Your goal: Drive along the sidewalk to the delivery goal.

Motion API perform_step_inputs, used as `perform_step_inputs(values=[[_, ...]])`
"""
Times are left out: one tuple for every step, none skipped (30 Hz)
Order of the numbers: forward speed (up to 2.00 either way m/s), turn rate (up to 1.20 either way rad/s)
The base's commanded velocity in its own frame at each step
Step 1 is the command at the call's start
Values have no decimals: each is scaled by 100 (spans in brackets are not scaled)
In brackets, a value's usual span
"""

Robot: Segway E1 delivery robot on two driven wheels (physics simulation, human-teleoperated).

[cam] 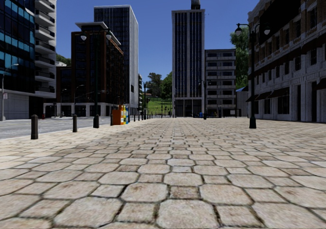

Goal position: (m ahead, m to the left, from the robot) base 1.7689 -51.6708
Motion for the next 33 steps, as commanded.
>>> perform_step_inputs(values=[[200,-73],[200,-78],[200,-79],[200,-80],[200,-82],[200,-82],[200,-90],[200,-94],[200,-96],[200,-97],[200,-98],[200,-98],[200,-98],[200,-98],[200,-98],[200,-101],[200,-120],[200,-120],[200,-120],[200,-120],[200,-120],[200,-120],[200,-120],[200,-120],[200,-120],[200,-120],[200,-120],[200,-120],[200,-120],[200,-120],[200,-120],[200,-120],[200,-120]])
